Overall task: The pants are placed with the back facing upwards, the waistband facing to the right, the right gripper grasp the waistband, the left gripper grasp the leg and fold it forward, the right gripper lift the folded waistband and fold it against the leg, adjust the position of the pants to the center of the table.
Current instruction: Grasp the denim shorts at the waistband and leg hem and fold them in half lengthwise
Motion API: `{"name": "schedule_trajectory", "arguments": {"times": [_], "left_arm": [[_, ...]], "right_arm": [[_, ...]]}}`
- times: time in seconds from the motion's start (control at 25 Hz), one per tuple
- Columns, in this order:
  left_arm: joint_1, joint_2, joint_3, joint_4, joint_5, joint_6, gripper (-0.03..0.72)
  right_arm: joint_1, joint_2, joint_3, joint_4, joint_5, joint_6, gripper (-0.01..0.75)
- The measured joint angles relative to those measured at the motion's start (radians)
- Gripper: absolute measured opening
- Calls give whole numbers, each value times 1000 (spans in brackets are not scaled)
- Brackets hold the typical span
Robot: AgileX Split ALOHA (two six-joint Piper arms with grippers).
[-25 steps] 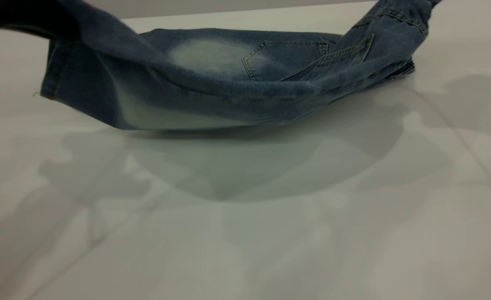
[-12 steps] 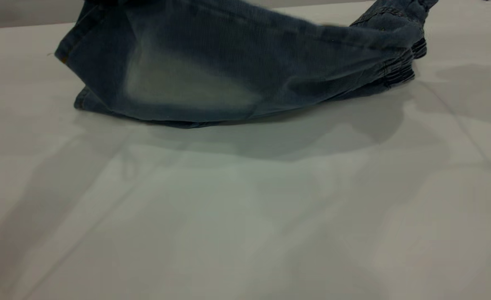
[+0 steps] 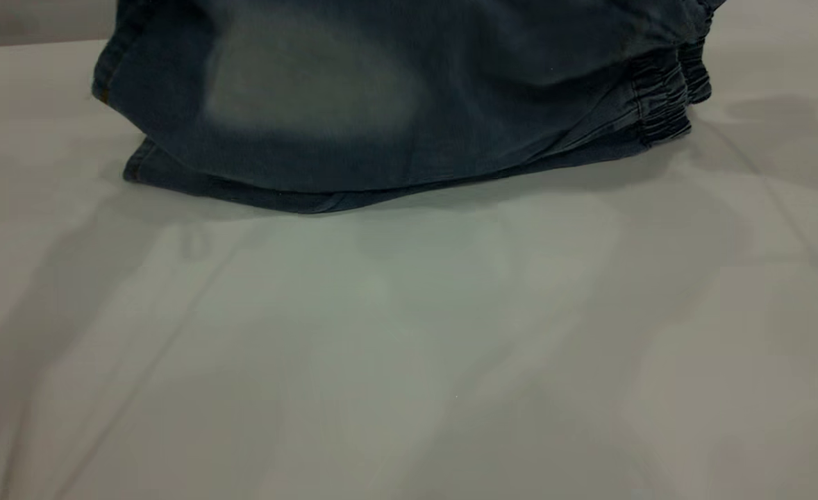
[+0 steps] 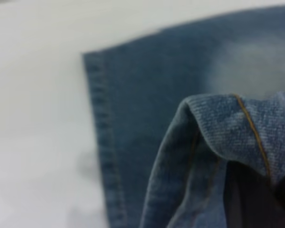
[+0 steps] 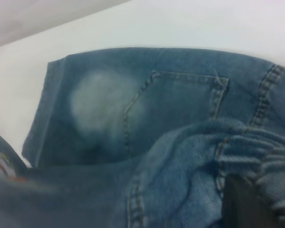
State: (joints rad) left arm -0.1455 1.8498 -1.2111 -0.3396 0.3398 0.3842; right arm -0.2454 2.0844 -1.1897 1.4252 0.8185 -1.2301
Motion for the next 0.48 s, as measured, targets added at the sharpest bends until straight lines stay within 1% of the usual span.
{"name": "schedule_trajectory", "arguments": {"times": [0.08, 0.48], "left_arm": [[15, 11, -20, 0, -1, 5, 83], [15, 143, -116, 1, 0, 13, 83]], "right_arm": [[0, 27, -21, -7, -1, 3, 36], [0, 134, -107, -23, -6, 27, 36]]}}
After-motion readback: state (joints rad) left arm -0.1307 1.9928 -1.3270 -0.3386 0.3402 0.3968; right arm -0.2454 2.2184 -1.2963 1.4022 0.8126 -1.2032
